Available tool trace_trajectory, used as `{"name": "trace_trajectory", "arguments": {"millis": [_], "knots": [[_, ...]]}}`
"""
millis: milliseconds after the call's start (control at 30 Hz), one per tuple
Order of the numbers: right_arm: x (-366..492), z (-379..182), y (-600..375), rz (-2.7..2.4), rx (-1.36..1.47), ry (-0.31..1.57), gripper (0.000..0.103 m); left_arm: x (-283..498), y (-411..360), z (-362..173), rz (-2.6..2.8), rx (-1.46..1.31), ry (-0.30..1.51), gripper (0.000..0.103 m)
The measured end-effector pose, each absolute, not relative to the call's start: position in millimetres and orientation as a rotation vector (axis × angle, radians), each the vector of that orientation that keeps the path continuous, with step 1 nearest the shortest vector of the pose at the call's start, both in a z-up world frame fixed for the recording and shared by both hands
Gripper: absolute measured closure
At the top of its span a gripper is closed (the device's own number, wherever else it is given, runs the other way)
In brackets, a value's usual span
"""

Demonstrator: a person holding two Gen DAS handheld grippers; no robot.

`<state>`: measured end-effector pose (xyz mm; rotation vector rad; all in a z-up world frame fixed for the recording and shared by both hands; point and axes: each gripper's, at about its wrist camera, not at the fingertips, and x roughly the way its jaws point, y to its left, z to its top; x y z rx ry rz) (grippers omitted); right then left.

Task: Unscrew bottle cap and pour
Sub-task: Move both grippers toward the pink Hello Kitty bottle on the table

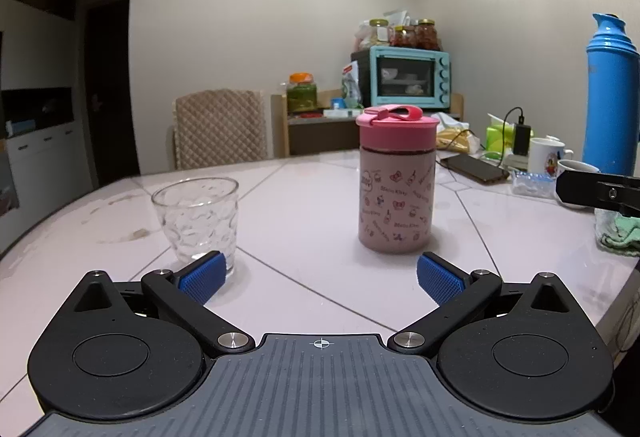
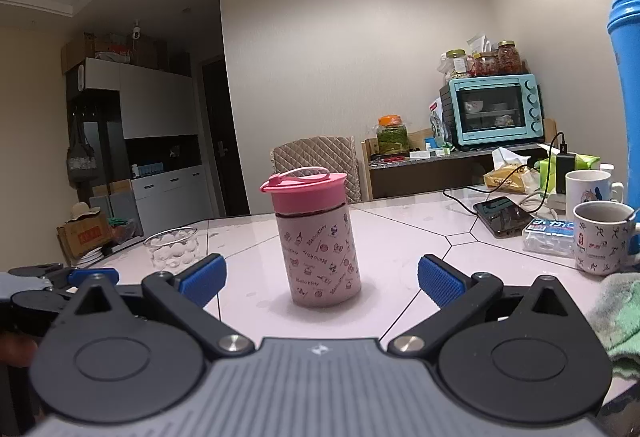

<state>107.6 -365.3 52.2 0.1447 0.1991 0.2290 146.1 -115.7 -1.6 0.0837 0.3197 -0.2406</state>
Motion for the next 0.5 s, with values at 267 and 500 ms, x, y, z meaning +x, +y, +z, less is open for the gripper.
{"name": "trace_trajectory", "arguments": {"millis": [267, 500], "knots": [[123.7, 53.8, -368.4, 0.236, 0.134, 0.212, 0.0, 157.2, -122.2, -1.7, -0.257, 0.077, 0.328, 0.0], [134.3, 55.9, -369.5, 0.235, 0.131, 0.22, 0.0, 168.6, -127.7, 0.7, -0.28, 0.077, 0.332, 0.0]]}}
